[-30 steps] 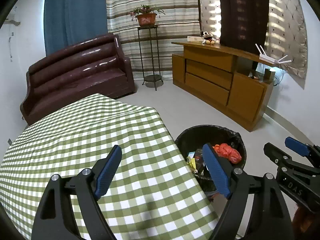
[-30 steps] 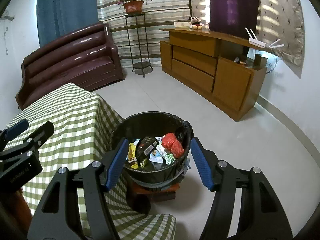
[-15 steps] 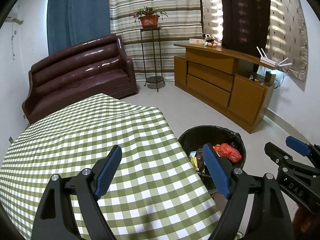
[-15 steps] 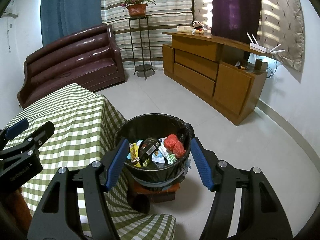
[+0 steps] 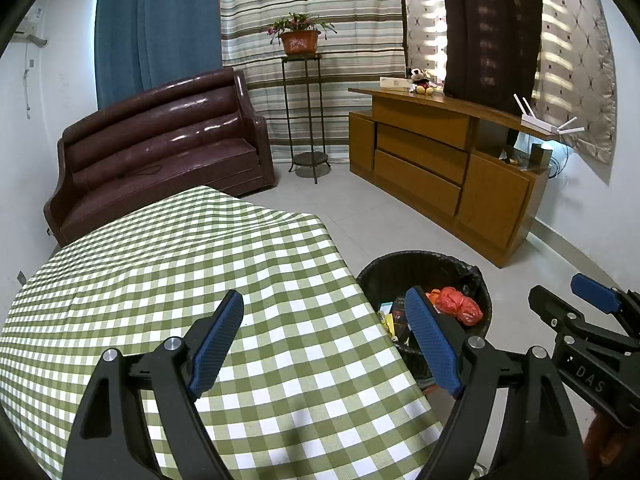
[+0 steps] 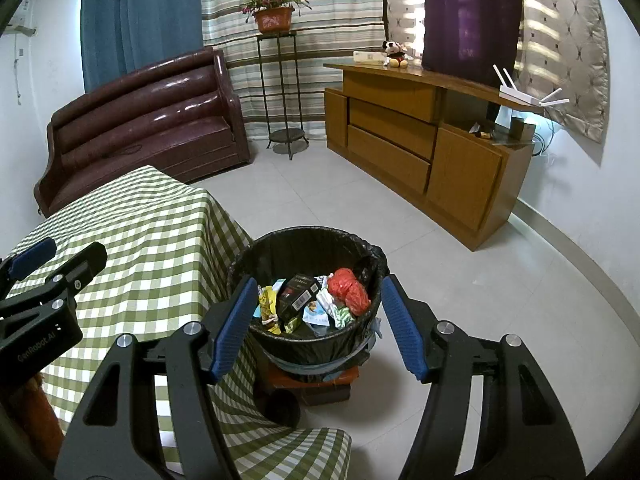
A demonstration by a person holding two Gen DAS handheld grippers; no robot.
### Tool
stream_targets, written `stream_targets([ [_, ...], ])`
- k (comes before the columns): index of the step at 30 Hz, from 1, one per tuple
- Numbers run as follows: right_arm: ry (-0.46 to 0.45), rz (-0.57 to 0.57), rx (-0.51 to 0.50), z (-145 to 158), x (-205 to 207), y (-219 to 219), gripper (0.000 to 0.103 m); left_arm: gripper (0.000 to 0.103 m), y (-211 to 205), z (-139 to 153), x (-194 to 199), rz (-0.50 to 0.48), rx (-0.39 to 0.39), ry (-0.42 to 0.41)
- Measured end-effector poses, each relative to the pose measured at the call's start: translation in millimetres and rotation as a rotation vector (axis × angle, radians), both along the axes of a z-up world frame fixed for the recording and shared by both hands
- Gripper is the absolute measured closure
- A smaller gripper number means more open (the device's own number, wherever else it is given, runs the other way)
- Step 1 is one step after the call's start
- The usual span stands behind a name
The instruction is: Collect trash
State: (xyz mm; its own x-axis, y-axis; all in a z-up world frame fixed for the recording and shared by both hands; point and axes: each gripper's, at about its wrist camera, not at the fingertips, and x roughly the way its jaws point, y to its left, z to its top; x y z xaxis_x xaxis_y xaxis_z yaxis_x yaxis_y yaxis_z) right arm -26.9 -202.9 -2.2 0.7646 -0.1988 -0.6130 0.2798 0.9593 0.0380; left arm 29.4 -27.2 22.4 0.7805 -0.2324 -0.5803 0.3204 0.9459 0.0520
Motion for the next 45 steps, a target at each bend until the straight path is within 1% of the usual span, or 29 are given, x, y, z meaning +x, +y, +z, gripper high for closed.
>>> stream_targets([
  [37, 0.005, 0.001, -0.003, -2.3, -0.6, 1.8, 0.040, 0.023, -1.2, 2.4, -2.1, -0.013, -0.015, -0.008],
  [42, 0.005, 0.001, -0.003, -2.6, -0.4, 1.8, 0.040, 0.019, -0.9, -0.5, 0.2, -0.025, -0.028, 0.004],
  [45, 0.006, 0.002, -0.003, -2.4, -0.2, 1.8, 0.040, 0.018, -1.8, -1.8, 0.8, -0.015, -0.018, 0.006],
])
